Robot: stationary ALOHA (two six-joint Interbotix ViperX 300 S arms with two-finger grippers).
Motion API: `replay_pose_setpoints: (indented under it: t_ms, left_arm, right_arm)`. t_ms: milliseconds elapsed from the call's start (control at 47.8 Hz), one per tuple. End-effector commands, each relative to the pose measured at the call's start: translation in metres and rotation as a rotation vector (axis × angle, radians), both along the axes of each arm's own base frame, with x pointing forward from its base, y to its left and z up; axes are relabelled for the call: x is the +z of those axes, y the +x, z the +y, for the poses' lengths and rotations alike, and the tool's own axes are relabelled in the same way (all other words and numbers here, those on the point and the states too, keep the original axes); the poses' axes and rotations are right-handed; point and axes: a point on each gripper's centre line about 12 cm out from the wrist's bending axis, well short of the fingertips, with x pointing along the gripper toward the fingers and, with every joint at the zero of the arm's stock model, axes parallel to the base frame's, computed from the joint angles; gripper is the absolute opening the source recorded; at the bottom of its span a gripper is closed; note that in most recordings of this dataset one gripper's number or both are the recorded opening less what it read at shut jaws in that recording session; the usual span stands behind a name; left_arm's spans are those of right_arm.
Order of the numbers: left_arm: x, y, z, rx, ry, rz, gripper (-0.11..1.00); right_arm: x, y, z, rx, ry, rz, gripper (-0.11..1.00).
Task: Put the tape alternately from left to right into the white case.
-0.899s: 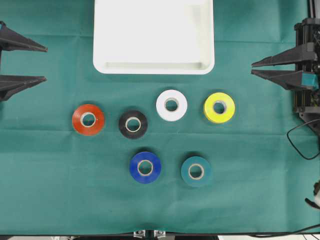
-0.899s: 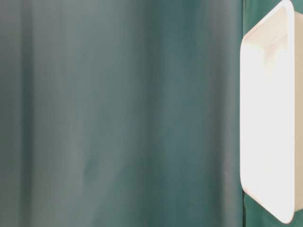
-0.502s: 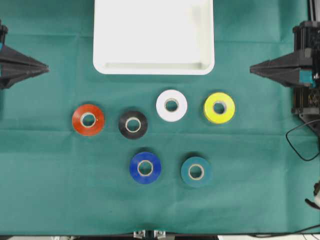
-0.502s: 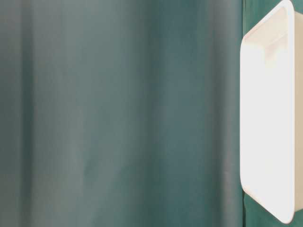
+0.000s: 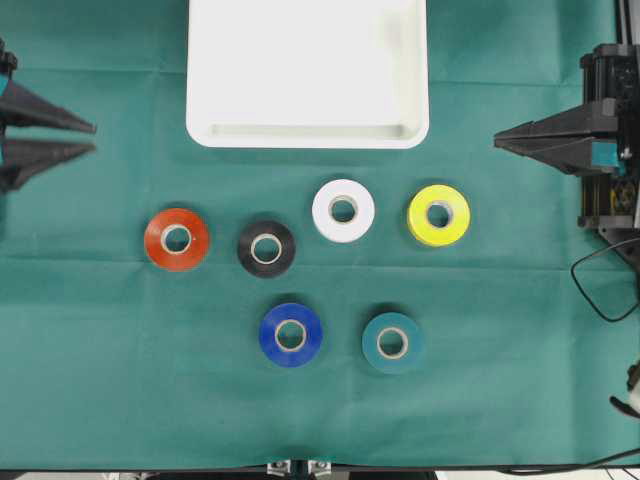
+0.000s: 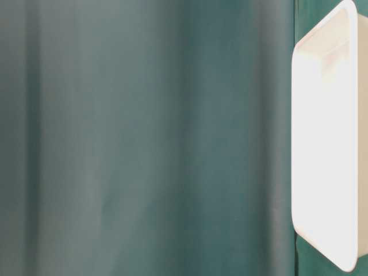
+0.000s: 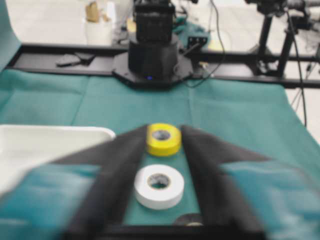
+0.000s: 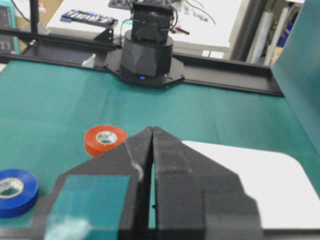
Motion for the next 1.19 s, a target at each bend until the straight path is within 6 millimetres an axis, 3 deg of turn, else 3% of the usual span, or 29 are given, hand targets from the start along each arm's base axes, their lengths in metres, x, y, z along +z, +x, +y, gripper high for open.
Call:
replay_pose_setpoints:
  t_ms: [0,146,209,314,439,523,732,1171]
  left_arm:
    - [0.002,0.004,-0.001,-0.002,-0.004,0.003,0.09]
    - [0.000,0.005,-0.001,-0.002,-0.003,0.011,0.45]
    - [0.000,0.005,-0.001,-0.002,-0.003,0.011,0.61]
    - [0.000,0.005,-0.001,-0.002,-0.004,0.011,0.61]
    - [0.000,0.005,-0.001,-0.002,-0.006,0.011,0.61]
    - [0.000,0.005,-0.001,-0.002,-0.006,0.011,0.61]
    - [-0.004,0.010,-0.001,-0.004,-0.030,0.074,0.61]
    - [-0.013,0.036,-0.002,-0.002,-0.065,0.303,0.61]
  right_arm:
    - [0.004,0.003,0.000,-0.002,0.011,-0.003,-0.02]
    - [0.003,0.003,0.000,-0.001,0.041,0.001,-0.02]
    - [0.003,0.003,0.000,-0.001,0.046,0.003,0.05]
    - [0.001,0.003,-0.001,-0.002,0.048,0.007,0.26]
    - [0.002,0.003,0.000,-0.001,0.048,0.012,0.63]
    - [0.001,0.003,0.000,-0.001,0.048,0.018,0.82]
    - [-0.001,0.008,-0.001,-0.004,0.060,0.066,0.82]
    - [-0.012,0.045,-0.001,-0.016,0.086,0.329,0.81]
